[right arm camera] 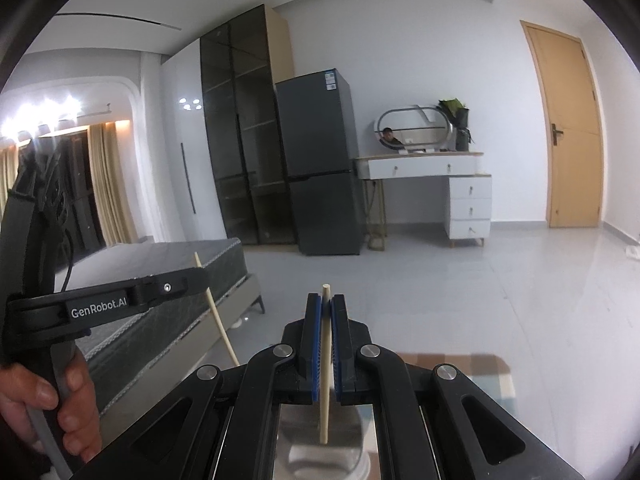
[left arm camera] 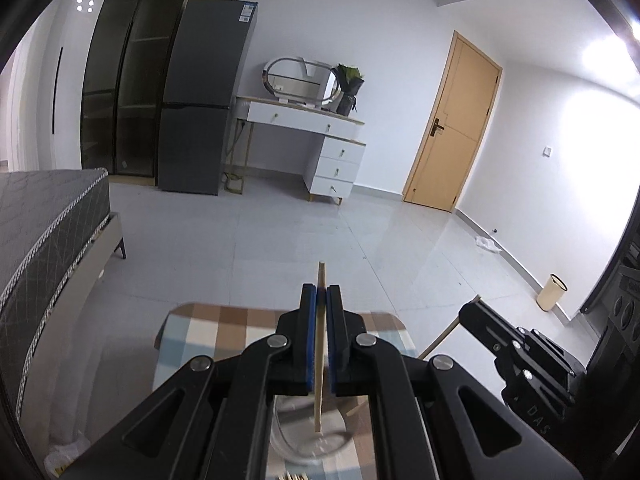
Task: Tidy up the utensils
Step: 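Lower the sticks into the holder and open both grippers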
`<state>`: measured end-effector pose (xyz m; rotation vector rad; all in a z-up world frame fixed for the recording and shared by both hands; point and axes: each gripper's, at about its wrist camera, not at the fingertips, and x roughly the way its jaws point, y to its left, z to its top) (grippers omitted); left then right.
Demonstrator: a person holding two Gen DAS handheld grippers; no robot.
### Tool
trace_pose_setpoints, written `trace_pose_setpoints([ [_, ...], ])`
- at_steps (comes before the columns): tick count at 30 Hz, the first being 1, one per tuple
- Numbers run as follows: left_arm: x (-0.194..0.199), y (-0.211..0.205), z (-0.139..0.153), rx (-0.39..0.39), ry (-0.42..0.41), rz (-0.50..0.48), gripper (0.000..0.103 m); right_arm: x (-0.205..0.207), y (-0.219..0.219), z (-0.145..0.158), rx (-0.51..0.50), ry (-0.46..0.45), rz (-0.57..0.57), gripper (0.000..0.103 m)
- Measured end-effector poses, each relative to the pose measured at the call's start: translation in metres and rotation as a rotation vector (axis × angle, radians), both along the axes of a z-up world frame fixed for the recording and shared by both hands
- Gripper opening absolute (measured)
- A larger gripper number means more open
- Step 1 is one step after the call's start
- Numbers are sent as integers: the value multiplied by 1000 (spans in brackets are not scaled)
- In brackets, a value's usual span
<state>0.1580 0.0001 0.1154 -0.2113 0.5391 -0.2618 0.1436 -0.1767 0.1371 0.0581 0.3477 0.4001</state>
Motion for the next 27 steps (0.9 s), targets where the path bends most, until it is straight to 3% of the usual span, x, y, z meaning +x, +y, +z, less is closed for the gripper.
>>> trace_pose_setpoints([
  [5, 17, 3, -13, -7, -5, 16, 0, 29, 13, -13, -21, 8, 20, 4],
  [8, 25, 0, -29, -7, 2, -21, 0, 39, 18, -25, -52, 12, 28, 4],
  [14, 29, -1, -59, -10, 11, -38, 0, 42, 26, -49, -101, 3, 66, 4],
  [23, 37, -1, -64, -23, 68, -65, 1, 37, 41, -80, -225, 31, 146, 4],
  [27, 40, -3, -61, -27, 135, -101, 1, 32, 42, -84, -246, 41, 171, 4],
])
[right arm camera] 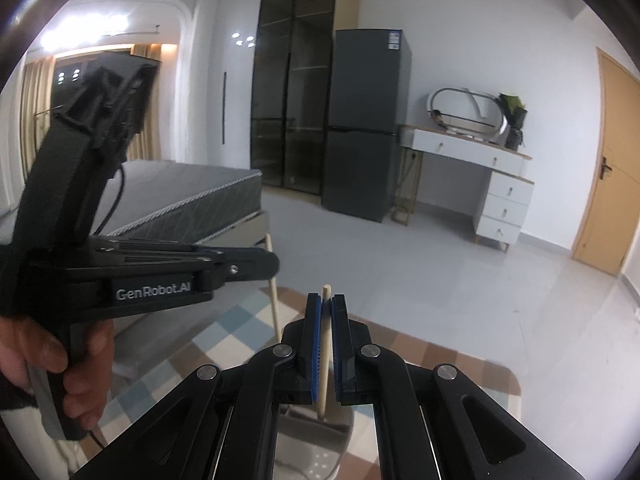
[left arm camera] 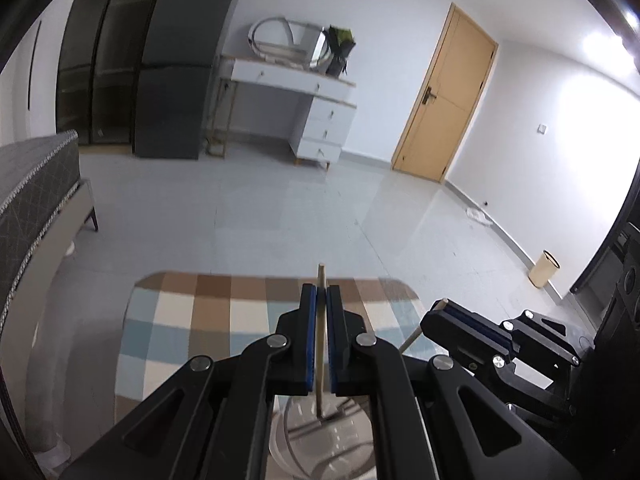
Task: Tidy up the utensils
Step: 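Lower the sticks into the holder and open both grippers, then withdraw both open grippers up from the holder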
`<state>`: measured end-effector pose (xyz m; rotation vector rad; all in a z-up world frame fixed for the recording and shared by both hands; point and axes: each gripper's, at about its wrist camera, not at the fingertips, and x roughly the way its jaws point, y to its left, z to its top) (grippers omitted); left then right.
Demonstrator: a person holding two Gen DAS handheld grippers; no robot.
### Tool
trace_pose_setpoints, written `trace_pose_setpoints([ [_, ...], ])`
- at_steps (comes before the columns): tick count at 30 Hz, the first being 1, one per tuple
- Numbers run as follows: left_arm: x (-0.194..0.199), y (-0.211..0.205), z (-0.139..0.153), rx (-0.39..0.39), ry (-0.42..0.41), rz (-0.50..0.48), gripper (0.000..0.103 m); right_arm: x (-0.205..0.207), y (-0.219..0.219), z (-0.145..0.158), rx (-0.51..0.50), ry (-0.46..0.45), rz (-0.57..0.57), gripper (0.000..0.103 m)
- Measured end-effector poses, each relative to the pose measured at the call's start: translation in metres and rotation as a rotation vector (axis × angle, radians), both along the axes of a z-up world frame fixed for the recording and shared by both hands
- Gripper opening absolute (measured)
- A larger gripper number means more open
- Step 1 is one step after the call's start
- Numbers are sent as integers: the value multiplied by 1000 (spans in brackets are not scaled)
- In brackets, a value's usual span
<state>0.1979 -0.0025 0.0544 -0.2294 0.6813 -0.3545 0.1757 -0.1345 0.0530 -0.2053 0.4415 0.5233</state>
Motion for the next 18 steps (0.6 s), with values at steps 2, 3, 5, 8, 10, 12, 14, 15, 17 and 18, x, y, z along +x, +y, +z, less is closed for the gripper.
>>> trace_pose_setpoints([
  [2, -2, 3, 1, 1, 53, 14, 1, -4, -3, 1, 6, 4, 0, 4],
  [3, -2, 3, 2, -2, 68, 19, 2, -8, -7, 2, 13, 6, -7, 5],
  [5, -10, 7, 5, -3, 79, 41, 5, -15, -15, 4, 29, 13, -31, 12],
  [8, -26, 11, 10, 31, 79, 95, 35, -28, -31, 8, 81, 36, -66, 22],
  [10, -39, 15, 13, 14, 80, 122, 48, -36, -41, 12, 114, 47, -92, 24],
  [12, -51, 19, 15, 14, 83, 148, 52, -48, -49, 14, 136, 61, -105, 34],
  [14, -64, 20, 19, 20, 83, 168, 57, -64, -54, 16, 145, 55, -114, 35],
  [15, -69, 23, 20, 24, 81, 178, 63, -70, -55, 18, 146, 55, -117, 40],
  [17, -85, 24, 27, 32, 61, 198, 66, -86, -59, 21, 157, 46, -134, 51],
  [18, -86, 24, 26, 38, 54, 204, 69, -92, -59, 22, 164, 42, -138, 54],
])
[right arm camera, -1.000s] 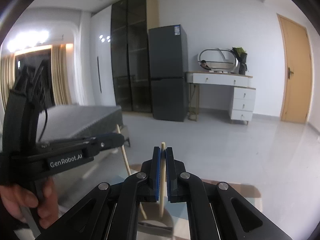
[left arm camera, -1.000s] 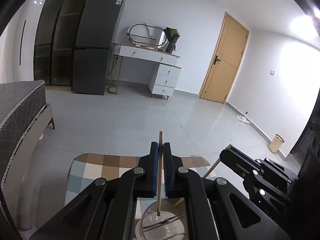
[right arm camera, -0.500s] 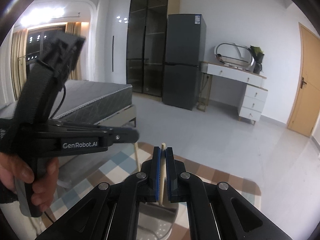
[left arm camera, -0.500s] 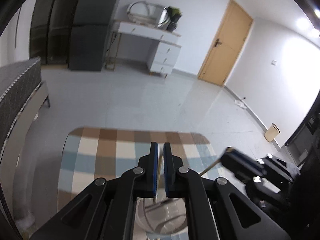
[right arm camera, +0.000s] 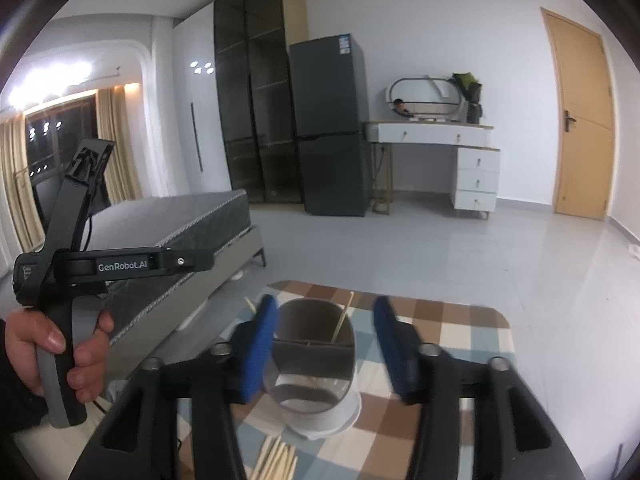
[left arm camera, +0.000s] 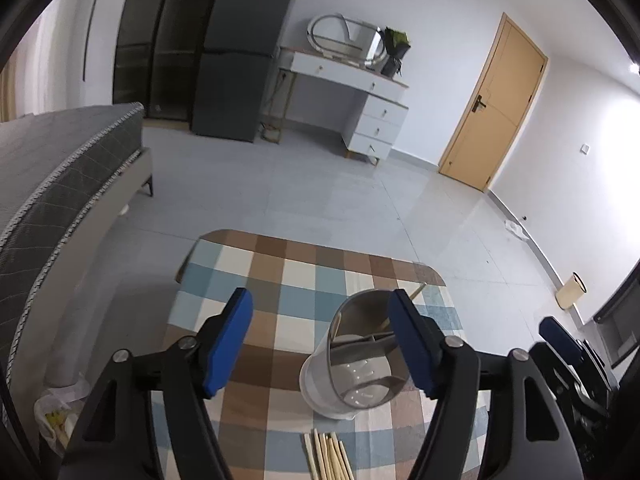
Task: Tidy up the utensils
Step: 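Withdraw both open grippers up from the holder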
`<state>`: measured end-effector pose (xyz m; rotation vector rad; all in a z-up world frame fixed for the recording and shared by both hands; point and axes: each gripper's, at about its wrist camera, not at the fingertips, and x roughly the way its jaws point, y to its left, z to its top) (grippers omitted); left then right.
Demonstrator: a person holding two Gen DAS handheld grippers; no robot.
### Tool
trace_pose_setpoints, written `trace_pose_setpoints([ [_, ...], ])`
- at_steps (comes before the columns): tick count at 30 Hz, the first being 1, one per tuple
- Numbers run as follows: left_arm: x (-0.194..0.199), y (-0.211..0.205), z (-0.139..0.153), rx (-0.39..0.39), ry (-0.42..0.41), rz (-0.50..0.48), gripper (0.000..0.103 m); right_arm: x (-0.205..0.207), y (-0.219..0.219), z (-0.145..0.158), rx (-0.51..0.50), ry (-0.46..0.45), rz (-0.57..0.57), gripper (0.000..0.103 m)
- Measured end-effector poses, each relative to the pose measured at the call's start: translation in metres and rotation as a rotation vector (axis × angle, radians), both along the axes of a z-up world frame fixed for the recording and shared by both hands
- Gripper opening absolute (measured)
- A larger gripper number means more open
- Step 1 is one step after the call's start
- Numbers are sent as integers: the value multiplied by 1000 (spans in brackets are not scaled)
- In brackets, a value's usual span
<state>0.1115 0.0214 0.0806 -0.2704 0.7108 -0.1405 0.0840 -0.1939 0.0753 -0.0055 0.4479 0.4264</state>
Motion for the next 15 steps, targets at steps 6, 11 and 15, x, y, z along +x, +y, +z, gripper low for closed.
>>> trace_pose_setpoints([
  [6, -33, -8, 7, 45, -35, 12, 80, -40, -1, 8, 51, -17, -9, 71],
  [11, -54, -14, 1, 70, -7, 13, 83, -66, -2, 7, 67, -38, -57, 83],
  [15, -67, -12, -3, 61, 12, 23, 83, -78, -5, 3, 84, -29, -76, 84],
])
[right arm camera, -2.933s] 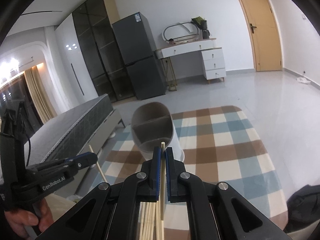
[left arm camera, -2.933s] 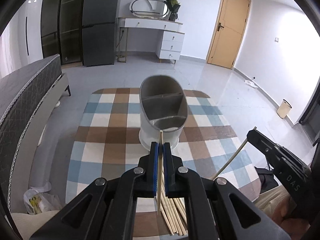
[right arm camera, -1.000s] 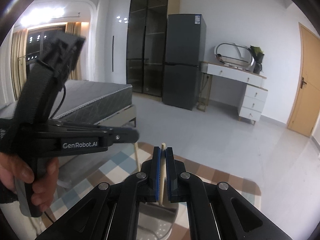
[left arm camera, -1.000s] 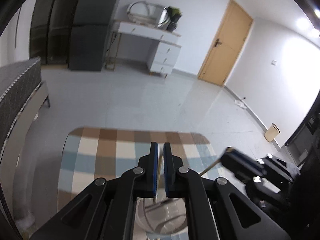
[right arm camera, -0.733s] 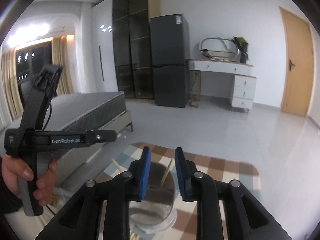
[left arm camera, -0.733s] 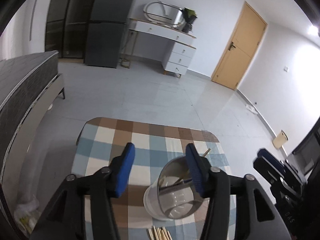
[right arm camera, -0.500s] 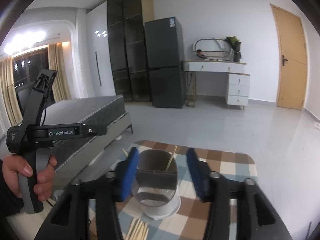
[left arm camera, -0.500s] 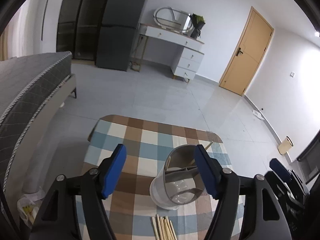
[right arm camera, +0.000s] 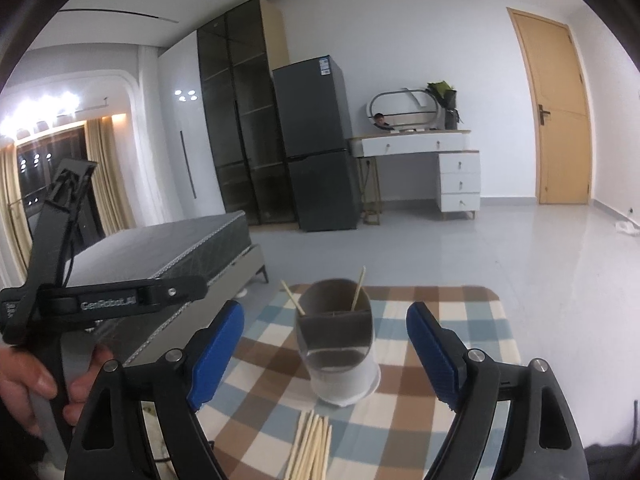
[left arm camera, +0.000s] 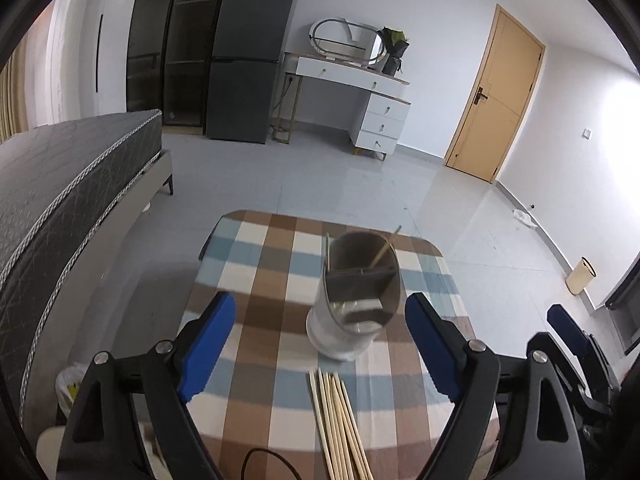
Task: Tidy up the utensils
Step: 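Withdraw both open grippers up from the holder, then lower the right gripper to grasp another stick while the left gripper grasps one too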
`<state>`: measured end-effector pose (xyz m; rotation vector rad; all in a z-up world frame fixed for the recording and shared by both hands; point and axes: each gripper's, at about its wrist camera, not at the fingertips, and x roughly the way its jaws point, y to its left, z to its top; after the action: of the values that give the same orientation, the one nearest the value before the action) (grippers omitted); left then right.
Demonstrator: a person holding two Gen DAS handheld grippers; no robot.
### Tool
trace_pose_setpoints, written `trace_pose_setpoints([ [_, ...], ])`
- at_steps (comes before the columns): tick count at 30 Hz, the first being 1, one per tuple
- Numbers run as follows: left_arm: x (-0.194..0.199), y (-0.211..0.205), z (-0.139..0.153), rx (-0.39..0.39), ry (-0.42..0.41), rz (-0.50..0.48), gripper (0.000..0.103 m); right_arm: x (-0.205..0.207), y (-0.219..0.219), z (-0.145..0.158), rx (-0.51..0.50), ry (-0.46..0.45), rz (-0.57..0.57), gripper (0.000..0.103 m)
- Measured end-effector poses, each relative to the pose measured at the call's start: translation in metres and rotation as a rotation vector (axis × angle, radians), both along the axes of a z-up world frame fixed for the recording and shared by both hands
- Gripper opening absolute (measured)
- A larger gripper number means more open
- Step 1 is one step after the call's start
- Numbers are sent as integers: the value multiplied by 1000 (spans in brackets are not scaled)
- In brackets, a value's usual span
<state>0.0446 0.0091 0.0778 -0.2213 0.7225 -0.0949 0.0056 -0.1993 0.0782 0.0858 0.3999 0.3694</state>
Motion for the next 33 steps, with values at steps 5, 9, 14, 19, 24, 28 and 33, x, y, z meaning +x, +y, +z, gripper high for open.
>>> trace_pose_setpoints([
  [5, -19, -1, -4, -10, 15, -2, 83, -14, -6, -8, 18, 7, -25, 89],
  [9, -33, -5, -19, 25, 15, -4, 83, -25, -10, -21, 23, 20, -41, 92],
  [14, -34, -6, -44, 50, 21, 21, 83, -29, -9, -40, 14, 68, -28, 94],
  [19, -20, -10, -64, 113, -21, 67, 83, -24, -10, -62, 15, 137, -1, 103],
  [24, -8, -6, -88, 111, -3, 88, 83, -10, -12, -83, 36, 223, -8, 103],
  [28, 4, 0, -108, 103, 34, 108, 83, 4, -3, -98, -16, 266, -17, 103],
  [33, 15, 7, -135, 109, 124, 117, 83, 26, 12, -120, -101, 328, 8, 102],
])
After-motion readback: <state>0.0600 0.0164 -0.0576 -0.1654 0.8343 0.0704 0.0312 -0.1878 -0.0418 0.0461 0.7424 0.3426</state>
